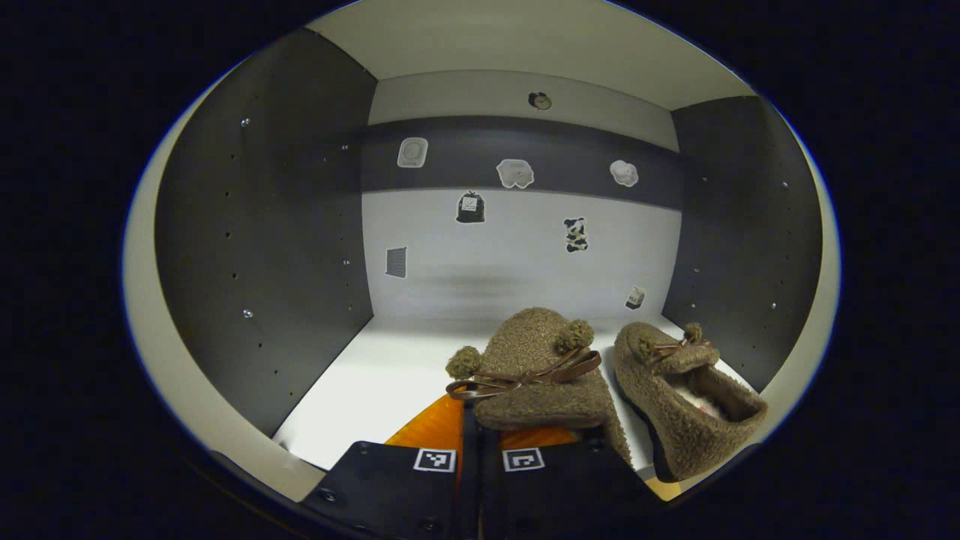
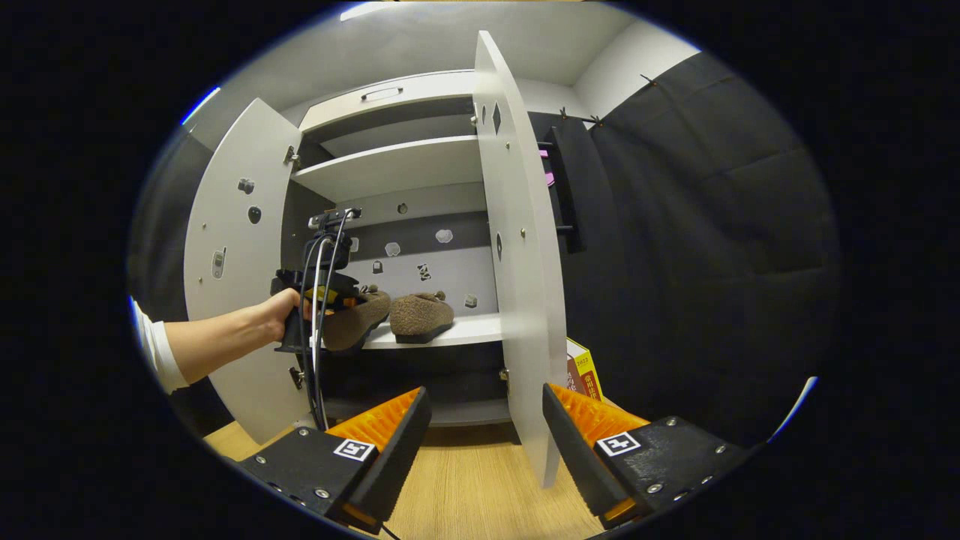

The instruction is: Grab one shoe with the right hand and put it into the shoe cabinet, grab the other shoe with the left hand and put it into the shoe cabinet; then close the right door with the right hand and the left door with the left hand.

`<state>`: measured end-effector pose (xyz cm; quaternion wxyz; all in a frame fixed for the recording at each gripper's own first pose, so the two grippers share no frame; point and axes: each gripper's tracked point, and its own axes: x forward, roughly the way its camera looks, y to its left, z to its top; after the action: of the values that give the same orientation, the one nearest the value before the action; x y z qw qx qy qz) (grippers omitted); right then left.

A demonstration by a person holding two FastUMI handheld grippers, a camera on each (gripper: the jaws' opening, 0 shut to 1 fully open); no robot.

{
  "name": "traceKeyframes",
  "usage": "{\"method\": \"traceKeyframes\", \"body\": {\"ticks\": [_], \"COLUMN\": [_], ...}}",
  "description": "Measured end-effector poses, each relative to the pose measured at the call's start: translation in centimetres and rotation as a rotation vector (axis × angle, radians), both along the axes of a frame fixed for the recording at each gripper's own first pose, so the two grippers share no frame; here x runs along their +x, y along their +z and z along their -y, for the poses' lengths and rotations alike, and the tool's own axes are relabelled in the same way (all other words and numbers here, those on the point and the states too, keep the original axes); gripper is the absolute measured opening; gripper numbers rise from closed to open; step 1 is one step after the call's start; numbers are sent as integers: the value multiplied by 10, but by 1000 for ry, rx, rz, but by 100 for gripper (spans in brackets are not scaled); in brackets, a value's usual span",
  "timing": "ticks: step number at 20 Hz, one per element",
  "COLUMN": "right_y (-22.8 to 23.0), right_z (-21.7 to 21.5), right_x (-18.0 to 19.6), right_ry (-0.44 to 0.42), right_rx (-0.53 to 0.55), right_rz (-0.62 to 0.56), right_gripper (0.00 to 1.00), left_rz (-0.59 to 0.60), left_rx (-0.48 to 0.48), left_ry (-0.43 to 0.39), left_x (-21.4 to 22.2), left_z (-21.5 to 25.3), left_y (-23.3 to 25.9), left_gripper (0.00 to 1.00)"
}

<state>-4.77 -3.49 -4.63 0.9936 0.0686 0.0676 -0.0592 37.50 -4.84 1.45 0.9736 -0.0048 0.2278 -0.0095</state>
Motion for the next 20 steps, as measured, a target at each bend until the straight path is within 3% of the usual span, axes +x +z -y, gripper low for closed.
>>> {"method": "traceKeyframes", "body": {"ticks": [5, 9, 10, 13, 15, 16, 20], "right_y": [3, 8, 11, 12, 12, 12, 12], "right_z": [1, 12, 16, 25, 26, 26, 22], "right_x": [-12, -14, -14, -12, -9, -9, -2], "right_ry": [-15, -18, -23, -29, -18, -11, 26], "right_rx": [-15, -10, -5, 5, 3, -1, -5], "right_rz": [-4, 2, 9, 17, 17, 17, 18], "right_gripper": [92, 92, 92, 92, 92, 92, 92], "left_rz": [-81, -124, -123, -101, -91, -83, -38], "left_rx": [28, 53, 61, 76, 68, 57, 18], "left_ry": [12, 31, 44, 46, 65, 73, 73], "left_x": [29, 31, 30, 27, 19, 16, -1], "left_z": [-12, -17, -21, -28, -35, -38, -43], "left_y": [-13, -22, -22, -14, -9, -8, 2], "left_gripper": [11, 29, 28, 53, 85, 95, 96]}}
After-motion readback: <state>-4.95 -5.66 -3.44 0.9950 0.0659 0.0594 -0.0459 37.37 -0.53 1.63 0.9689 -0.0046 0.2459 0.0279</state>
